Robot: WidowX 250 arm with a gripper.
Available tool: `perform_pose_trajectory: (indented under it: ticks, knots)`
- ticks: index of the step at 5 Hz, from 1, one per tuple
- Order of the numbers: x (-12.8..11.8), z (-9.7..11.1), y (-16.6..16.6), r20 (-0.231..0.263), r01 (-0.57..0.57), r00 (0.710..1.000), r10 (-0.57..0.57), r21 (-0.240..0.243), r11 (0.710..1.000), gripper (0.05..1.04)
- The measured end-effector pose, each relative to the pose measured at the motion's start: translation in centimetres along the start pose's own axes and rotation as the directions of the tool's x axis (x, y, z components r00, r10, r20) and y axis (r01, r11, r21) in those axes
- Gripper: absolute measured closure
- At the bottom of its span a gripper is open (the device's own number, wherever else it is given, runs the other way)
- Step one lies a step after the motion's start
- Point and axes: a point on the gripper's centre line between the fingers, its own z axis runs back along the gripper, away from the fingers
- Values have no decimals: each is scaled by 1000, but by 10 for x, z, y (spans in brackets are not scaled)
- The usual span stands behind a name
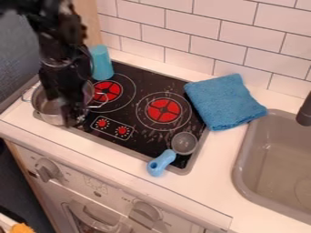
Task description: Move the silver pot to the upper right of the burner
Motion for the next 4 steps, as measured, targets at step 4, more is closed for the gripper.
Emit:
perform_pose_trajectory:
  ticks: [4]
  knots:
    - [18,-50,13,-80,21,997,-23,-32,999,245]
